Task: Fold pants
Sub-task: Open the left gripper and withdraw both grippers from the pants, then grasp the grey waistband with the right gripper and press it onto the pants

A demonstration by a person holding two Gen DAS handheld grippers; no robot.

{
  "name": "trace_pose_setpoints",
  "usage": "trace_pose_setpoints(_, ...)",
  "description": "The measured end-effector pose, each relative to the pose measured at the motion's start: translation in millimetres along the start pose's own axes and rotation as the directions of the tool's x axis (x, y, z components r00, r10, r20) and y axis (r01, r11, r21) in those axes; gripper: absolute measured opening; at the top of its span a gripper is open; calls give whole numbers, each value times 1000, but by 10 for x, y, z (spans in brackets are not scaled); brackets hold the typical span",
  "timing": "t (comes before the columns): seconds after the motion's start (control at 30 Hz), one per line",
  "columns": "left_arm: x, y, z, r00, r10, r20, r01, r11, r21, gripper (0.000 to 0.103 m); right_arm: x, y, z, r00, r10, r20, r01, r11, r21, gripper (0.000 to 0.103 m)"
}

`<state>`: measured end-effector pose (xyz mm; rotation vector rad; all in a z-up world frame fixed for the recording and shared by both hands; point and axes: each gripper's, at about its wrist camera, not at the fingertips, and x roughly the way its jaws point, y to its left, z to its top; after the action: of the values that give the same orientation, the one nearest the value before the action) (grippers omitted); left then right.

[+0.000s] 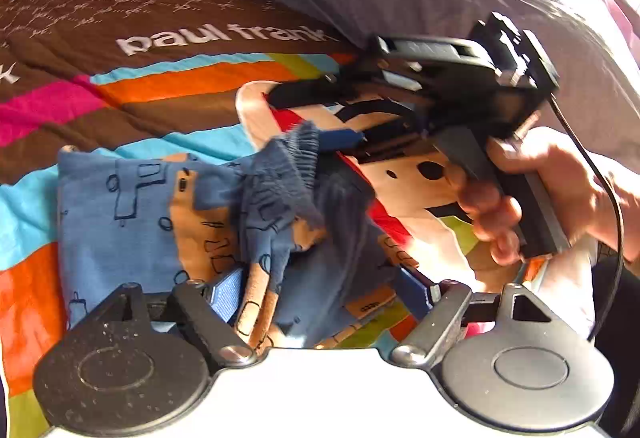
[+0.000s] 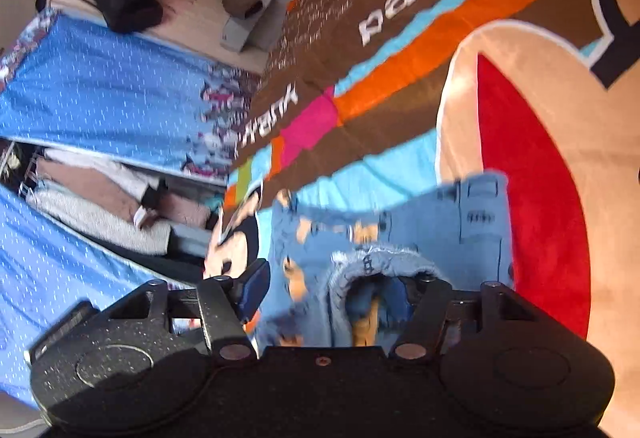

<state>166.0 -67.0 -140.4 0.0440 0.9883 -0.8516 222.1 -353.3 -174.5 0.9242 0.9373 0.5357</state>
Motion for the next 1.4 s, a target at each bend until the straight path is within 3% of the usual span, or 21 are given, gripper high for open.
trace_pose_setpoints(0.07,36,-76,-15,1000,13,3,-13,999,36,83,-38,-13,116,1000,-23,16,23,1000,0,62)
trace_pose_setpoints(0.13,33,-52,-50,1000,-1,14,1,1000,11,83,-14,21,114,999,-42,-28,42,999,-31,62)
trace_pose_setpoints(0.23,-23,53,-78,999,-25,38,27,998,-55,83,56,92,-37,991,-83,-102,71,992,-108,68)
trace_pose_setpoints(0.37,-78,134,-105,999,-3,46,7,997,-75,83,185,38,-312,979,-135,-153,111,982,-156,67)
trace_pose_setpoints(0.4,-91,131,-108,999,7,45,-4,998,-64,83,191,44,-373,979,-143,-145,117,977,-177,65)
trace_pose_setpoints(0.43,-108,124,-107,999,19,44,-17,999,-52,83,172,74,-406,980,-151,-128,124,972,-197,56)
trace_pose_setpoints(0.47,-124,123,-104,999,25,45,-23,999,-45,83,141,95,-417,982,-146,-123,120,972,-200,44)
trace_pose_setpoints(0.5,-138,127,-103,999,26,47,-24,999,-44,83,92,115,-419,984,-133,-117,110,976,-186,25)
trace_pose_setpoints(0.7,-208,185,-114,998,7,62,-3,998,-62,84,-399,342,-434,995,-79,-55,65,974,-215,23)
trace_pose_setpoints(0.77,-185,193,-145,999,-1,42,3,998,-60,84,-474,275,-454,989,-134,-63,118,970,-214,22)
trace_pose_setpoints(0.83,-170,193,-186,1000,-1,29,2,998,-56,84,-438,134,-510,960,-261,-106,231,945,-232,20)
trace_pose_setpoints(0.9,-215,191,-241,999,-4,38,7,998,-61,84,-462,46,-568,945,-306,-114,276,934,-226,20)
trace_pose_setpoints(1.07,-313,182,-324,997,-52,62,55,997,-56,87,-523,364,-533,974,-226,3,217,929,-301,30)
trace_pose_setpoints(1.2,-227,141,-389,998,-63,24,64,997,-41,88,-156,553,-444,992,-115,-45,95,943,-320,51)
trace_pose_setpoints(1.27,-179,116,-449,998,-63,5,63,998,-23,88,69,469,-424,984,-141,-108,101,945,-312,59)
trace_pose_setpoints(1.3,-162,101,-474,998,-62,-2,62,998,-11,88,155,391,-425,968,-214,-130,159,927,-341,55)
trace_pose_setpoints(1.33,-146,81,-494,998,-59,-10,59,998,4,88,196,287,-433,939,-314,-140,245,897,-368,28)
trace_pose_setpoints(1.37,-153,66,-509,998,-57,-11,57,998,16,88,159,215,-424,929,-348,-126,282,886,-367,7)
trace_pose_setpoints(1.4,-166,60,-518,998,-60,-8,60,998,23,88,65,191,-409,939,-326,-112,271,898,-346,1)
